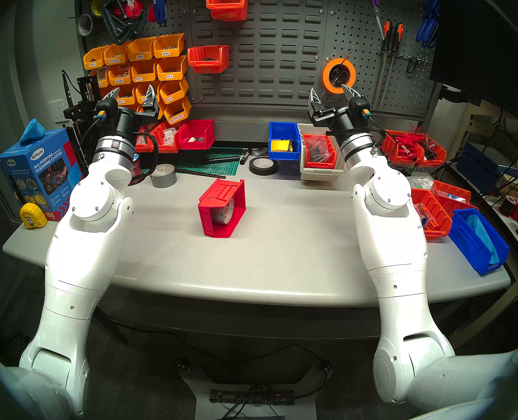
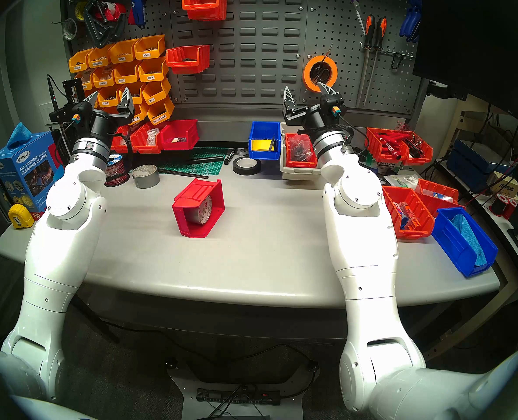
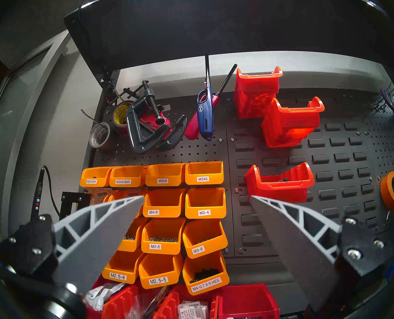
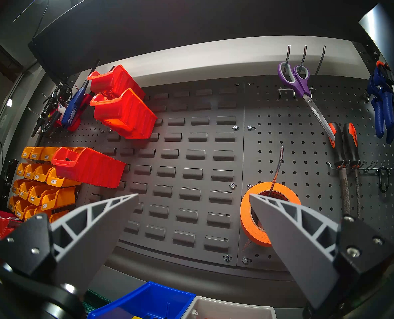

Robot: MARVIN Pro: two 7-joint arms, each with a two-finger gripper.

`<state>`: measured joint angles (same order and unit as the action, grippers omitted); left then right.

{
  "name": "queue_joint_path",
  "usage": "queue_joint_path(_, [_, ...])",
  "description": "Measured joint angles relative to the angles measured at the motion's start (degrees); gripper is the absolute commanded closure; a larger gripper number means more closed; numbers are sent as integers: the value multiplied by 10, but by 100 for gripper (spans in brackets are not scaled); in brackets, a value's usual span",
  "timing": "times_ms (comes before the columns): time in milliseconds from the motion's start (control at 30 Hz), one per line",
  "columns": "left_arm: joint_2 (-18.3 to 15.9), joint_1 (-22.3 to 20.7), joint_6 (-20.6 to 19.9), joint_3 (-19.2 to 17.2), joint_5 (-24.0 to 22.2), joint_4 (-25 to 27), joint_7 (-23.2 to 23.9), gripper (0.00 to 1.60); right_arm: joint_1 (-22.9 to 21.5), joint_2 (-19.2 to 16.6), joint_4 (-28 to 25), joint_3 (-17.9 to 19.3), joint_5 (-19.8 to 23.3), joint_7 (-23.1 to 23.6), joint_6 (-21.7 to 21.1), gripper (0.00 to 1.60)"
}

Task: Hang all the unorganized tool boxes onto the wall

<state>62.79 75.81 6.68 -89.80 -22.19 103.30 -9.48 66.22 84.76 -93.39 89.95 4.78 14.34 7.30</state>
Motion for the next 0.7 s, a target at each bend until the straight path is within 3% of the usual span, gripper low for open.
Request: queue_joint_path(700, [-64, 149, 10, -74, 19, 92, 69, 0, 0, 0, 0, 0, 0, 0, 0, 0])
